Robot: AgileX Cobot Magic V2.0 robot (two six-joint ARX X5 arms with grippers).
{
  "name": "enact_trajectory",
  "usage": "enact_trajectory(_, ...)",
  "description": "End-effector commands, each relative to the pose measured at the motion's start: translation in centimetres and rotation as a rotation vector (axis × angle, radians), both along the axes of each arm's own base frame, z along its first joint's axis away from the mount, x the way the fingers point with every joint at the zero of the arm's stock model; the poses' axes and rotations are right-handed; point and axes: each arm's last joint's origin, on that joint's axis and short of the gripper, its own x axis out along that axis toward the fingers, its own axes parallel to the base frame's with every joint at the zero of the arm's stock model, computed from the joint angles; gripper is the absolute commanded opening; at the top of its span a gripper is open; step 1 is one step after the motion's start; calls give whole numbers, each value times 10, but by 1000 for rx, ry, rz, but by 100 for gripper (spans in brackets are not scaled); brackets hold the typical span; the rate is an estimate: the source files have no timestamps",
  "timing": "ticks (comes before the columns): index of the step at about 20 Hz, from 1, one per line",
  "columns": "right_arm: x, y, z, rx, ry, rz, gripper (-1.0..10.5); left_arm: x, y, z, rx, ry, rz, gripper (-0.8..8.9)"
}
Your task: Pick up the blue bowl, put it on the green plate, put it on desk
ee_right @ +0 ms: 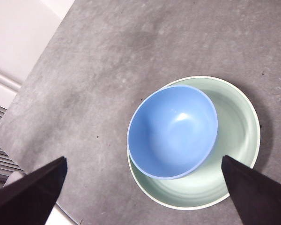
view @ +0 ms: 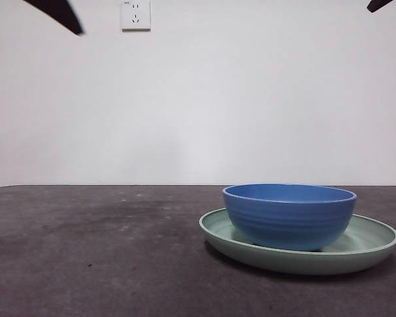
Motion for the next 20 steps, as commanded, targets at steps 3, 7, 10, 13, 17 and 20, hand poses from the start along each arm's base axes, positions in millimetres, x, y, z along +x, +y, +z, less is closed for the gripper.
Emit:
enact_trajectory(3,1,0,2,-1,2,3,568,-57,33,-43,-80,-190,-16,676)
enact_trajectory(7,0,0,-6,-2,106,5,568,-93,53,-67,-144,-262,1,676)
enact_trajectory(10,4,0,-11,-5,150,7,568,-105,60,-63,-165,-301,1,676)
enact_trajectory(13,15,-1,-21,-22,240,-29,567,-109,62,-61,-177,-322,1,676)
enact_trajectory(17,41,-4,-47,-145,391,-120,495,-110,63,-62,-172,-312,2,676)
enact_trajectory(20,60,-5,-64,-194,445,-148,414,-111,63,-63,-166,-300,1,675)
